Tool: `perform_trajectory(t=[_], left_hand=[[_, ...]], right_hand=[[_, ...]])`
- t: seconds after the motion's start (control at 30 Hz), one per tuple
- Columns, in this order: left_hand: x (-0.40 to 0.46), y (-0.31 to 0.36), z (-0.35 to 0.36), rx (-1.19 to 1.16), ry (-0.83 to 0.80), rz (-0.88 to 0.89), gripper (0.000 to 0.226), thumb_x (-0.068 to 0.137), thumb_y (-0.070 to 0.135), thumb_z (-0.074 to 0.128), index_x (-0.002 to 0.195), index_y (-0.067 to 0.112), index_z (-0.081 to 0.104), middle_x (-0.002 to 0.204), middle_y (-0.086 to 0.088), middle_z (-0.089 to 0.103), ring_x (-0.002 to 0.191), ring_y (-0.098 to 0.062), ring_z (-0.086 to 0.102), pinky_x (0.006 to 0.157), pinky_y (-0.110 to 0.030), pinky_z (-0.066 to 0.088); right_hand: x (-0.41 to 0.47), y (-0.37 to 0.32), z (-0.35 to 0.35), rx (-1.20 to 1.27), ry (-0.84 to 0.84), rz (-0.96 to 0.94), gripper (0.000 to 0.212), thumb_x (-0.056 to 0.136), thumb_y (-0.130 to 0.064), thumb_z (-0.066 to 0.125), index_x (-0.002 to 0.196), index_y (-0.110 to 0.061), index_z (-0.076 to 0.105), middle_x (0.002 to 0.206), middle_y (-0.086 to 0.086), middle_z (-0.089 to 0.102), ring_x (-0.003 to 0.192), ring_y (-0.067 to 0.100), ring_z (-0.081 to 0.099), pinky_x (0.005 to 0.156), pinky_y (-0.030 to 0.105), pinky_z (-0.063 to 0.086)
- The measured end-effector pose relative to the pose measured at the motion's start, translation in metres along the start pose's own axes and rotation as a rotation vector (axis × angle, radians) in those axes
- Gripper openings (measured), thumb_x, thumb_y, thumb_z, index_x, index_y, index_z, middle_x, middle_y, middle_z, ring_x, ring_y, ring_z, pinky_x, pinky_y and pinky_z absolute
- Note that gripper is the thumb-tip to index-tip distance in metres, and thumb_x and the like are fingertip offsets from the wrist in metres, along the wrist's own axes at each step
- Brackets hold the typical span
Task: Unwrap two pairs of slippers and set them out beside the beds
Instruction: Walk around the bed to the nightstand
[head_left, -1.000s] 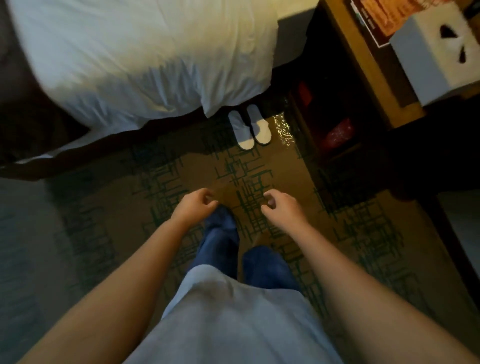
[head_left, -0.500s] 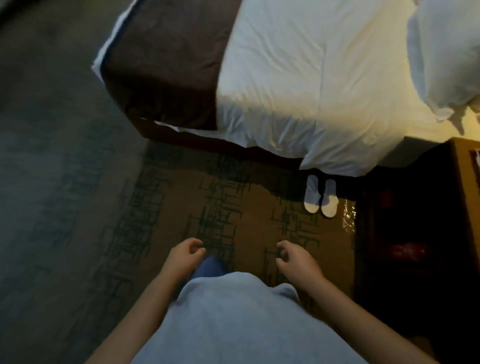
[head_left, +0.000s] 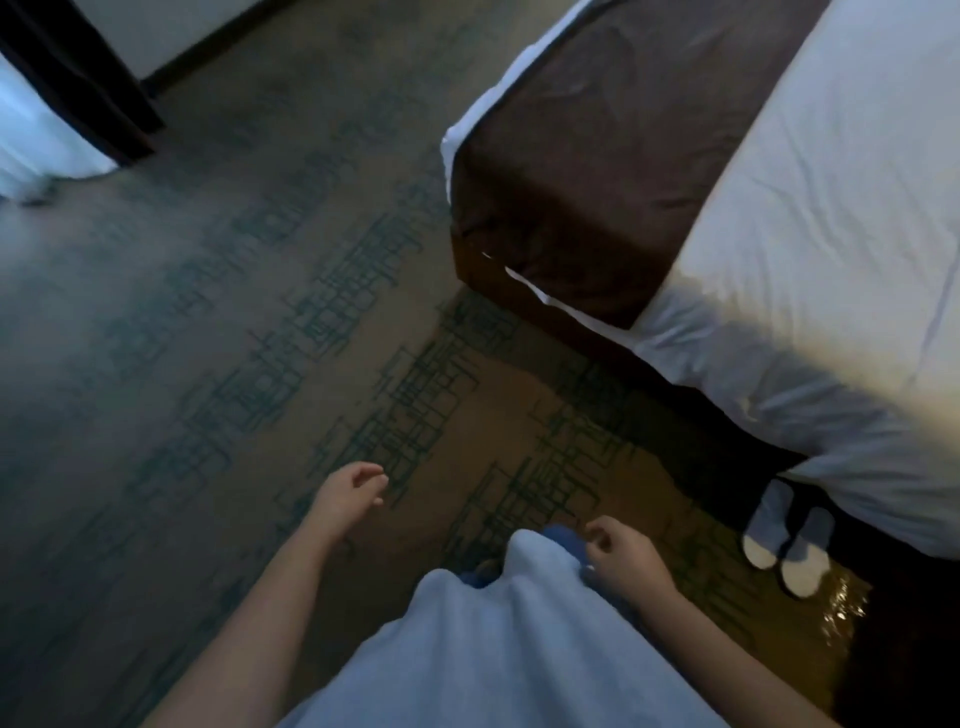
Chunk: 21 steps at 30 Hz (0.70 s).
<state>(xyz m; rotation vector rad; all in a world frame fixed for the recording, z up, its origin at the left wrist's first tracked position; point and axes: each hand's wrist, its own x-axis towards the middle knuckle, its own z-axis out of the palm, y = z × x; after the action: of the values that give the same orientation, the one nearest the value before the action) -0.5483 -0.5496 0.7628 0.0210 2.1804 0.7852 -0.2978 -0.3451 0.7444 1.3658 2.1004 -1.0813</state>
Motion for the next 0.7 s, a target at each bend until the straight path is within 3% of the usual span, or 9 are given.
perform_trajectory(t=[0.1, 0.2, 0.33, 0.37, 0.43, 0.5, 0.53, 0.63, 0.7], left_hand=[[0.030, 0.023, -0.026, -0.080, 0.052, 0.012, 0.028, 0.091, 0.008, 0.050, 0.116, -0.003, 0.055, 0.115, -0.025, 0.062, 0.084, -0.026, 0.059, 0.072, -0.031, 0.044], [0.067, 0.043, -0.044, -0.085, 0.064, 0.024, 0.027, 0.091, 0.012, 0.049, 0.115, 0.001, 0.056, 0.108, -0.017, 0.064, 0.073, -0.020, 0.061, 0.059, -0.023, 0.043], [0.117, 0.065, -0.064, -0.191, 0.101, -0.045, 0.026, 0.090, 0.008, 0.052, 0.113, -0.003, 0.056, 0.111, -0.023, 0.063, 0.072, -0.018, 0.059, 0.086, -0.045, 0.053], [0.126, 0.070, -0.068, -0.198, 0.102, -0.084, 0.027, 0.090, 0.007, 0.052, 0.114, -0.004, 0.055, 0.110, -0.021, 0.062, 0.073, -0.020, 0.058, 0.085, -0.047, 0.053], [0.141, 0.077, -0.076, -0.208, 0.099, -0.164, 0.028, 0.090, 0.006, 0.050, 0.116, -0.005, 0.054, 0.102, -0.015, 0.058, 0.067, -0.018, 0.056, 0.060, -0.033, 0.052], [0.160, 0.078, -0.084, -0.281, 0.128, -0.228, 0.029, 0.090, 0.002, 0.049, 0.116, -0.009, 0.052, 0.099, -0.018, 0.056, 0.061, -0.015, 0.052, 0.047, -0.022, 0.043], [0.170, 0.077, -0.089, -0.318, 0.152, -0.250, 0.028, 0.089, 0.000, 0.050, 0.115, -0.011, 0.052, 0.098, -0.020, 0.057, 0.060, -0.016, 0.051, 0.050, -0.024, 0.046], [0.198, 0.069, -0.108, -0.380, 0.214, -0.305, 0.028, 0.087, -0.005, 0.051, 0.113, -0.017, 0.053, 0.090, -0.020, 0.060, 0.065, -0.020, 0.053, 0.079, -0.041, 0.049], [0.214, 0.062, -0.122, -0.398, 0.228, -0.349, 0.026, 0.086, -0.005, 0.053, 0.110, -0.015, 0.055, 0.100, -0.028, 0.062, 0.079, -0.024, 0.055, 0.085, -0.041, 0.046]], right_hand=[[0.035, -0.040, -0.012, -0.002, -0.028, -0.012, 0.027, 0.086, -0.020, 0.055, 0.113, -0.021, 0.058, 0.083, -0.009, 0.058, 0.078, 0.011, 0.060, 0.074, 0.031, 0.055], [0.081, -0.077, -0.023, -0.030, -0.078, -0.058, 0.030, 0.088, -0.021, 0.053, 0.118, -0.020, 0.056, 0.097, -0.004, 0.063, 0.087, 0.012, 0.061, 0.083, 0.034, 0.054], [0.152, -0.145, -0.057, -0.156, -0.129, -0.147, 0.031, 0.090, -0.019, 0.050, 0.120, -0.016, 0.055, 0.114, 0.005, 0.064, 0.099, 0.019, 0.060, 0.090, 0.034, 0.051], [0.167, -0.166, -0.068, -0.186, -0.136, -0.168, 0.032, 0.090, -0.019, 0.051, 0.121, -0.016, 0.055, 0.114, 0.005, 0.064, 0.099, 0.019, 0.061, 0.089, 0.033, 0.050], [0.197, -0.213, -0.086, -0.240, -0.135, -0.229, 0.032, 0.089, -0.020, 0.052, 0.120, -0.018, 0.056, 0.108, 0.002, 0.065, 0.093, 0.016, 0.062, 0.083, 0.030, 0.052], [0.228, -0.262, -0.100, -0.283, -0.143, -0.297, 0.033, 0.088, -0.023, 0.054, 0.121, -0.021, 0.054, 0.099, -0.004, 0.063, 0.083, 0.009, 0.061, 0.077, 0.027, 0.054], [0.242, -0.287, -0.105, -0.293, -0.151, -0.328, 0.033, 0.088, -0.023, 0.055, 0.122, -0.022, 0.053, 0.094, -0.007, 0.060, 0.078, 0.006, 0.060, 0.071, 0.024, 0.053], [0.277, -0.361, -0.114, -0.272, -0.194, -0.393, 0.033, 0.091, -0.022, 0.052, 0.123, -0.018, 0.052, 0.079, -0.011, 0.053, 0.064, 0.004, 0.051, 0.055, 0.017, 0.040], [0.298, -0.407, -0.112, -0.221, -0.222, -0.387, 0.033, 0.092, -0.022, 0.050, 0.124, -0.017, 0.052, 0.081, -0.007, 0.055, 0.065, 0.007, 0.052, 0.052, 0.018, 0.037]])
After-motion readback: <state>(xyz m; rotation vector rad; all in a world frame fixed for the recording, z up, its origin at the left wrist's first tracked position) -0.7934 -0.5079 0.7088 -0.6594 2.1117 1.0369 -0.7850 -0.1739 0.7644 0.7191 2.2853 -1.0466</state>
